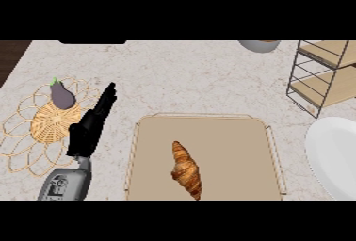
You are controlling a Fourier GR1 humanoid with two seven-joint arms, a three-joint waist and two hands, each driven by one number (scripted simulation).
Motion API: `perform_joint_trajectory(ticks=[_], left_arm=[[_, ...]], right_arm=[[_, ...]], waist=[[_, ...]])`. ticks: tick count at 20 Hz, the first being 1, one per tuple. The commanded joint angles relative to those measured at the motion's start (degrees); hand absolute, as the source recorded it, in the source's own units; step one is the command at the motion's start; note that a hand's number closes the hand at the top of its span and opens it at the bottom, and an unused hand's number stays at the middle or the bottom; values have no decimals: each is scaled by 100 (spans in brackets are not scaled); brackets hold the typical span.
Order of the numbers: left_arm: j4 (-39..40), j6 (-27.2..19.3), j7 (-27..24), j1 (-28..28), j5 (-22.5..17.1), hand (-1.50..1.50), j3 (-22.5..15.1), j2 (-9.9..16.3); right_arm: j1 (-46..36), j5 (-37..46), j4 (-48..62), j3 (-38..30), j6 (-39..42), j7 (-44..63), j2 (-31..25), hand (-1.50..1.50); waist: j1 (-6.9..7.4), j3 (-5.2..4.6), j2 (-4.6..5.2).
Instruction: Pick the bell pepper from the tray and place it in the tiered shelf
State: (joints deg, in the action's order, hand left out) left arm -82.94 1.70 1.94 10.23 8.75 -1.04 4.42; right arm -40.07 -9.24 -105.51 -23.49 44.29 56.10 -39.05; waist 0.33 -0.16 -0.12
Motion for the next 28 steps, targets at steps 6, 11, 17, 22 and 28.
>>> perform_joint_trajectory(ticks=[6,11,17,22,28], left_arm=[[-63,-58,135,79,77,0,-82,-91],[38,43,-213,-57,10,0,-51,-64],[-14,-18,95,154,97,0,-82,-84],[-67,84,45,80,-22,0,-15,-41],[6,-1,110,240,21,0,-31,-134]], right_arm=[[-1394,1526,1744,497,-262,-715,-776,150],[-1913,2230,2794,714,-615,-1378,-820,150],[-2705,3015,4151,1035,-1121,-2325,-1038,150],[-3051,3527,5160,1253,-1554,-3208,-1104,150],[-3286,4243,5904,1669,-2146,-4282,-1081,150]], waist=[[91,13,43],[101,12,54],[126,13,61],[144,12,62],[138,13,63]])
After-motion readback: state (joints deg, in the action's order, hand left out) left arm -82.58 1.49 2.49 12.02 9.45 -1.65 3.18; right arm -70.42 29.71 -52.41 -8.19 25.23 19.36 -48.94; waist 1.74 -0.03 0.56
